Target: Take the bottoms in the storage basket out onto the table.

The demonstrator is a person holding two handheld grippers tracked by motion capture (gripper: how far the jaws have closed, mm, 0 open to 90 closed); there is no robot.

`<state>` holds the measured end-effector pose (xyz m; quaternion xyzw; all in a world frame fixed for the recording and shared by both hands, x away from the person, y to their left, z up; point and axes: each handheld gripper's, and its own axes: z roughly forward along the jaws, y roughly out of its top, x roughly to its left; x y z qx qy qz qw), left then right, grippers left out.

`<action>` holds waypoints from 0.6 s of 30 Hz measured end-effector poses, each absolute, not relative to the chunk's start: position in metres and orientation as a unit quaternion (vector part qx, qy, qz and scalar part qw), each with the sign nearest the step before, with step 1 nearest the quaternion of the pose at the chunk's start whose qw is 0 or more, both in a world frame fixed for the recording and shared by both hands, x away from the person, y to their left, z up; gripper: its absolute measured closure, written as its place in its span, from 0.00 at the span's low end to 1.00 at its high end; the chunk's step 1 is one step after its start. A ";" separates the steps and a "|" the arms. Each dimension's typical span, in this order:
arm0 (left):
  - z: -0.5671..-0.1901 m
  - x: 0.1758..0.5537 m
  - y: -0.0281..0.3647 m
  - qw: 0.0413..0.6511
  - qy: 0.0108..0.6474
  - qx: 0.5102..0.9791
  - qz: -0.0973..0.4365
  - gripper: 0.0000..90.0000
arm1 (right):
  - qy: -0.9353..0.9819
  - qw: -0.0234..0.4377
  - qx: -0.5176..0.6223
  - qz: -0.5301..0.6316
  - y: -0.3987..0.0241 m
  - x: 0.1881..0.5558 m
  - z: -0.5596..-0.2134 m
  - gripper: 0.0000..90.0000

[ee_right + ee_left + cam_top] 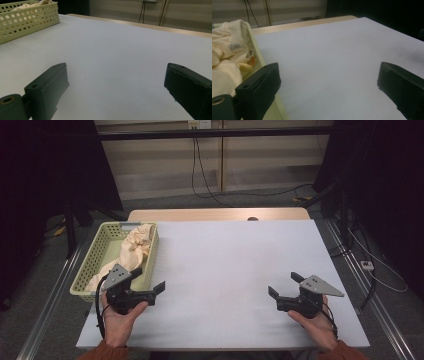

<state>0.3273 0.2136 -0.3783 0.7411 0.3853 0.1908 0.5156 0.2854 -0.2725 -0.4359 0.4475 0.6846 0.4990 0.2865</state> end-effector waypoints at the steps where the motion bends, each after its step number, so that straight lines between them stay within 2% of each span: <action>1: -0.377 0.327 0.214 0.516 0.384 0.741 0.194 0.05 | 0.685 0.287 0.447 0.499 -0.273 0.285 -0.436 0.06; 18: -0.352 0.341 0.226 0.496 0.378 0.745 0.236 0.06 | 0.682 0.291 0.444 0.503 -0.271 0.286 -0.434 0.06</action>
